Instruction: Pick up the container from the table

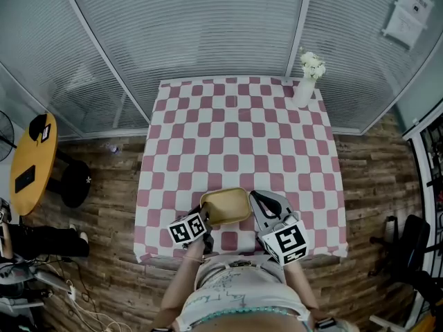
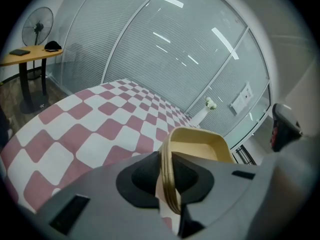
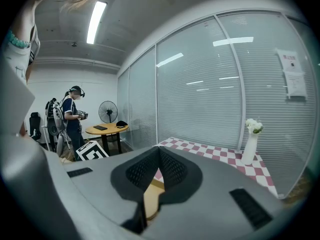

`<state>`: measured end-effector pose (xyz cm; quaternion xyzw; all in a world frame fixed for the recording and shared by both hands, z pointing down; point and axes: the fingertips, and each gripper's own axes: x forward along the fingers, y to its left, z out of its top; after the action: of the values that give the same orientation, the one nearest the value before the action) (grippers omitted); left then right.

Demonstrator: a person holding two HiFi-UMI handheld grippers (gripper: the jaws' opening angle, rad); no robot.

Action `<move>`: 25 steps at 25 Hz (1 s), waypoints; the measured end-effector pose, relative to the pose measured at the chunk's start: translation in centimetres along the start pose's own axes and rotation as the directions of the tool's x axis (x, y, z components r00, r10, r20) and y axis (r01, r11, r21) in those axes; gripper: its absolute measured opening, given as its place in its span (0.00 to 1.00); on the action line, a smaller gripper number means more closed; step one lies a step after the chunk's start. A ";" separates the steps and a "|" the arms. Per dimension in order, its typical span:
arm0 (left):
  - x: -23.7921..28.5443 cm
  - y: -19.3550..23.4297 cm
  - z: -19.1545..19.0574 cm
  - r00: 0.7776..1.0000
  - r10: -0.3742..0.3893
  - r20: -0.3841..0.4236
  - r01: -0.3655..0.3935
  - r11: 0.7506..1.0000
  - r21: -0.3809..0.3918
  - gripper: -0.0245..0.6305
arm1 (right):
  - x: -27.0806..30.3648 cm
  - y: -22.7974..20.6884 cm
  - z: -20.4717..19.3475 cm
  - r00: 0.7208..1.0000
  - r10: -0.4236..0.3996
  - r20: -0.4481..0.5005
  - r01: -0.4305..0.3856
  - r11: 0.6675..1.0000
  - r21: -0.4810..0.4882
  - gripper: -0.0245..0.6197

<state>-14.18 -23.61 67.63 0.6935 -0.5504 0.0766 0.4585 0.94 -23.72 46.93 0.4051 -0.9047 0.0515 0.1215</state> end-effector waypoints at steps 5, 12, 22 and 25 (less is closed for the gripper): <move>-1.7 -1.7 2.2 0.998 -0.044 0.049 0.044 0.999 -0.003 0.11 | 0.1 0.0 0.0 1.000 0.005 -0.004 -0.005 1.000 0.002 0.03; -3.9 -4.6 6.3 0.984 -0.113 0.139 0.111 0.994 0.019 0.10 | 0.2 0.0 0.1 1.000 0.005 -0.004 -0.005 1.000 0.005 0.03; -5.9 -7.2 10.1 0.961 -0.167 0.222 0.149 0.984 0.094 0.10 | -0.1 0.2 0.8 1.000 0.013 0.012 -0.013 1.000 -0.003 0.03; -6.2 -7.5 10.4 0.957 -0.173 0.233 0.153 0.983 0.102 0.10 | -0.1 0.4 1.0 1.000 0.016 0.017 -0.016 1.000 -0.006 0.03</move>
<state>-14.43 -27.03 53.76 0.7592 -0.5392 -0.0233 0.3639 0.54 -23.56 45.92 0.3979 -0.9091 0.0465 0.1143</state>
